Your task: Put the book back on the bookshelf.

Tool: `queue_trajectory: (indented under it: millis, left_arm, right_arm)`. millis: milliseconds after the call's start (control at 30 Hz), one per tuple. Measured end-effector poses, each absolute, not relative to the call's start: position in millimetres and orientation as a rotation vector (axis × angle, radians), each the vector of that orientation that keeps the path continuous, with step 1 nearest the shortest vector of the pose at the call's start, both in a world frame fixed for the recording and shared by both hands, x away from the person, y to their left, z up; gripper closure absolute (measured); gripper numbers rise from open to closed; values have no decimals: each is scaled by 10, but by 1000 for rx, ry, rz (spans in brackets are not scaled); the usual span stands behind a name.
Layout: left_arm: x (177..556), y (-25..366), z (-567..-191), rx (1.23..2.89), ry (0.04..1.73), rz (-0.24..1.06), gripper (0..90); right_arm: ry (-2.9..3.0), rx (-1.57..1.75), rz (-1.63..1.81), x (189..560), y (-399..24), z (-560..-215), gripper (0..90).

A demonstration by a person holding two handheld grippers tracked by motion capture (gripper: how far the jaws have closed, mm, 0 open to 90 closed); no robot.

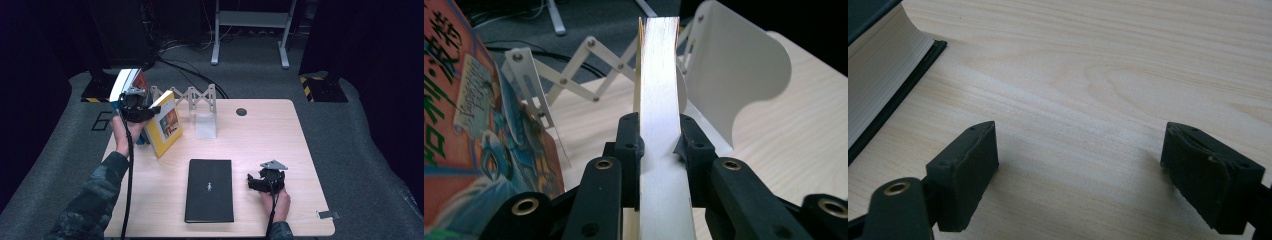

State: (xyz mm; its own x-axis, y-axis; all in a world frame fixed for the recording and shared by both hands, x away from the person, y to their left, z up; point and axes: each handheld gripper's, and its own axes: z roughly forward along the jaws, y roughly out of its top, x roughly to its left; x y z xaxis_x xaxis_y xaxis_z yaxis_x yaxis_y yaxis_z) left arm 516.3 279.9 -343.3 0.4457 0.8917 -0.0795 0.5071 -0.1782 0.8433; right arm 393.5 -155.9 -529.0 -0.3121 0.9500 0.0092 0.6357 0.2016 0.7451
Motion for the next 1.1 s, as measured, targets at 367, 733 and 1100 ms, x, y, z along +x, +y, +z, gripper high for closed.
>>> queue_trajectory:
  millis: [367,733,1100]
  left_arm:
    - [5406,2632,-3386,1720,1266,551,749]
    - [5619,2503,-3486,1653,1346,549,748]
    - [5816,2466,-3587,1543,1443,558,747]
  right_arm:
    - [2025,1472,914,3935,-1560,-5290,147]
    - [2024,1473,918,3935,-1562,-5290,148]
    - [2024,1474,919,3935,-1561,-5290,148]
